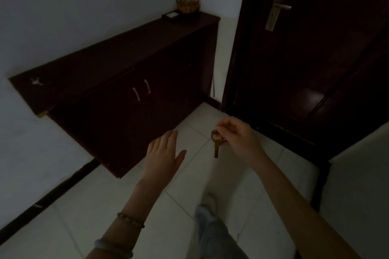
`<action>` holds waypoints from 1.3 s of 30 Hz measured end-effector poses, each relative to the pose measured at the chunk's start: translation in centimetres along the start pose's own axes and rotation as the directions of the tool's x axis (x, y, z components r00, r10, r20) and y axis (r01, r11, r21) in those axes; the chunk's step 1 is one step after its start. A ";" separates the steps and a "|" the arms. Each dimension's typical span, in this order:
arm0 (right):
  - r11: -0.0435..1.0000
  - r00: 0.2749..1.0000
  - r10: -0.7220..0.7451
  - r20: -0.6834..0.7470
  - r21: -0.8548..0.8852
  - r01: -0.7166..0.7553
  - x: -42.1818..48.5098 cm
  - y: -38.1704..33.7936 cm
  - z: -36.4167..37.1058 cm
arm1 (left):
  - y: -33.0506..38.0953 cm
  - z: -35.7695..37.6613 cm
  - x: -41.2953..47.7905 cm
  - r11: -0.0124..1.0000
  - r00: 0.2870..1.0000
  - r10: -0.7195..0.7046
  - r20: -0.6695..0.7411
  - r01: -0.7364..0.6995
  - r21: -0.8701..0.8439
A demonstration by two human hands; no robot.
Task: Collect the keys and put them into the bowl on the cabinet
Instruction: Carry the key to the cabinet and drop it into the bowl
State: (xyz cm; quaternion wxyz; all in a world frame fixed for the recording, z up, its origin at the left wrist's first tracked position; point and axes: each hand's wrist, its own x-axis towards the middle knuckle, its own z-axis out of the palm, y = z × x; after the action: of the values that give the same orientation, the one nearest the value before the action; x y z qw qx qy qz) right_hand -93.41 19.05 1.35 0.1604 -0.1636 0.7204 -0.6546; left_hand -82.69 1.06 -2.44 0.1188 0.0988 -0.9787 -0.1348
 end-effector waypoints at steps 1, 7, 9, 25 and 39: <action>1.000 1.000 -0.002 -0.007 0.001 0.002 1.6 0.1 -0.2 | -0.3 0.4 1.5 1.000 1.000 -0.001 0.000 0.001 -0.001; 1.000 1.000 -0.029 0.004 0.009 0.029 12.8 -0.4 -2.3 | -1.8 2.8 12.6 0.999 1.000 -0.005 0.000 0.005 0.032; 0.999 0.999 -0.046 -0.004 0.012 0.046 16.7 -0.9 -3.2 | -2.0 3.3 16.6 0.999 1.000 -0.008 0.006 0.007 0.039; 0.998 0.997 -0.056 0.060 0.017 0.055 40.3 -0.9 -8.3 | -2.5 6.7 40.7 0.999 1.000 -0.029 -0.005 0.029 0.017; 0.995 0.997 -0.073 0.017 -0.063 0.074 64.8 -1.1 -8.5 | -8.5 9.7 65.2 1.000 0.997 0.018 -0.078 -0.019 -0.008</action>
State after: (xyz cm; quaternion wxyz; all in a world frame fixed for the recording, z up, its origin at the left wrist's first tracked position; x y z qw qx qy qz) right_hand -155.16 -2.42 2.16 0.1361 -0.1998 0.7331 -0.6357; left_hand -145.92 -19.35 -0.57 0.1587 0.0944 -0.9736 -0.1339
